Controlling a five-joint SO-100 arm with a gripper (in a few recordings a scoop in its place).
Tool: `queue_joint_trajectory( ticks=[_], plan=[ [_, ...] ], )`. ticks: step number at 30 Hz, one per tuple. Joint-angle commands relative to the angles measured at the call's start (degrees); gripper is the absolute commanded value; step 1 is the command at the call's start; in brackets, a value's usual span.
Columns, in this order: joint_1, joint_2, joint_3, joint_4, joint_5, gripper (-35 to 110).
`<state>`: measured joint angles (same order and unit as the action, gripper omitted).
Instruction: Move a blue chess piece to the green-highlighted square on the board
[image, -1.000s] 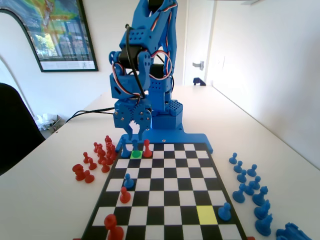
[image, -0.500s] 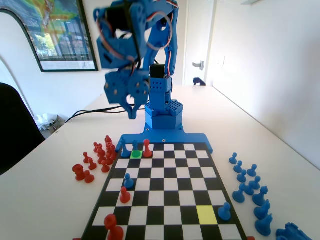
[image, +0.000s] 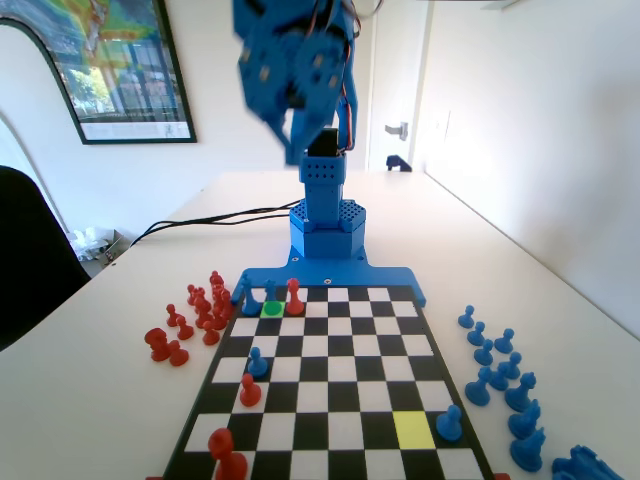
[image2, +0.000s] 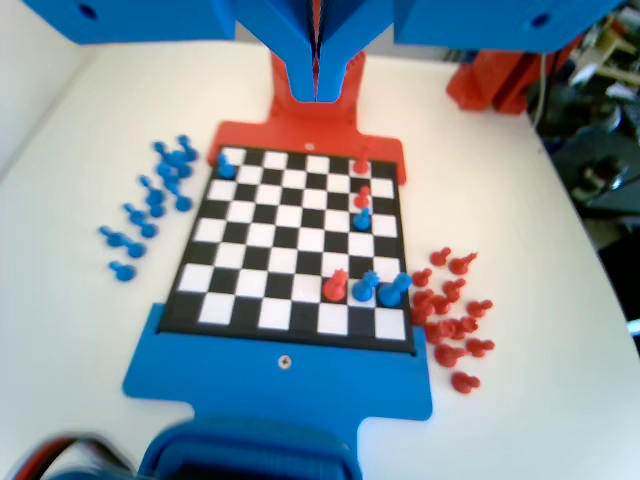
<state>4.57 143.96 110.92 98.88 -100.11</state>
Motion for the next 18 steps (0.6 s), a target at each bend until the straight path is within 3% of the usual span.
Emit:
queue_joint_trajectory(
  ticks=[1, 10, 18],
  plan=[
    [-1.41, 8.35, 0.35, 1.32, -0.18, 1],
    [-3.25, 21.71, 13.10, -6.24, -1.41, 1],
    [-3.52, 25.22, 13.62, -7.21, -0.53, 1]
  ],
)
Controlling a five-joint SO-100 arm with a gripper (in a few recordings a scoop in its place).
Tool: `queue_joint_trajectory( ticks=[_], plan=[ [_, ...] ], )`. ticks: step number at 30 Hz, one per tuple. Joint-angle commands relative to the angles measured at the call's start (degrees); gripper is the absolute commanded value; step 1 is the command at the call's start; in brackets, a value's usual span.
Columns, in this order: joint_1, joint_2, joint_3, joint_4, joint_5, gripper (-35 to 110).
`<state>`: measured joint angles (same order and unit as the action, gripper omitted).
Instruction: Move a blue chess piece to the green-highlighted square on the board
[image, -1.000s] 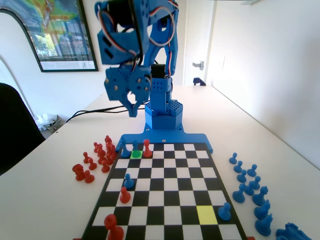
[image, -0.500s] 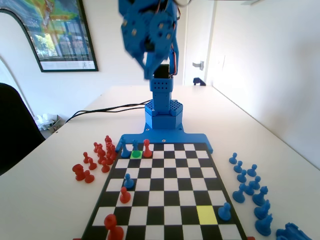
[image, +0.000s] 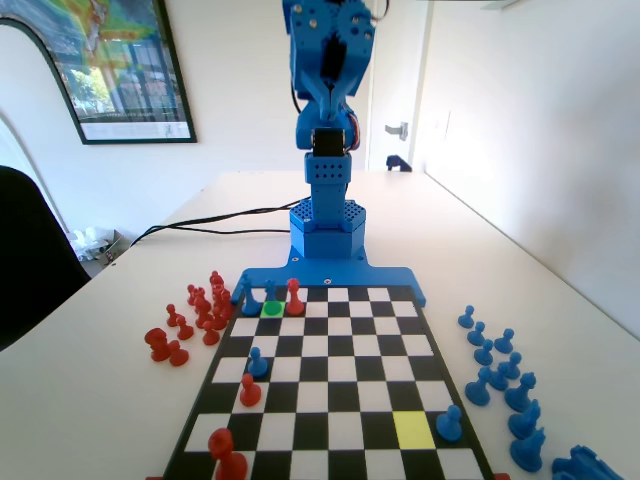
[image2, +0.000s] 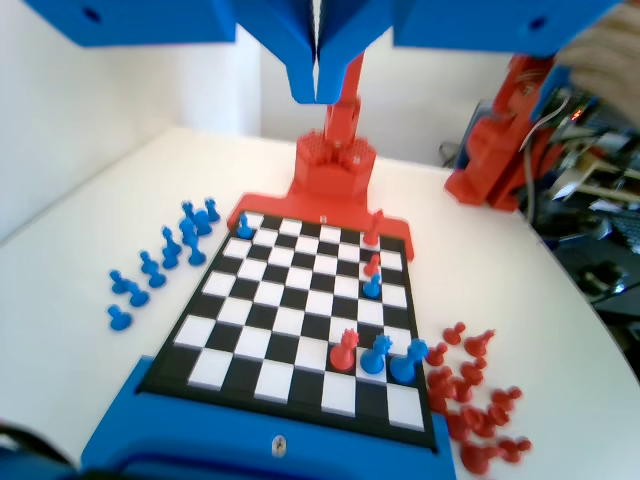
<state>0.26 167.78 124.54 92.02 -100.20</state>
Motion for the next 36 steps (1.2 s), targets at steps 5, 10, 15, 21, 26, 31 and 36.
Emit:
queue_joint_trajectory(
  ticks=[5, 10, 15, 21, 26, 31, 36],
  plan=[
    [1.67, 3.69, 0.09, -0.97, -0.26, 1],
    [2.55, 5.10, 0.09, -1.32, -0.18, 1],
    [2.02, 6.42, 0.18, -1.58, 0.09, 1],
    [1.93, 7.29, 0.26, -1.85, 0.09, 1],
    [1.85, 7.29, 0.26, -1.85, 0.09, 1],
    [1.85, 7.29, 0.26, -1.85, 0.09, 1],
    [1.85, 7.29, 0.26, -1.85, 0.00, 1]
  ],
)
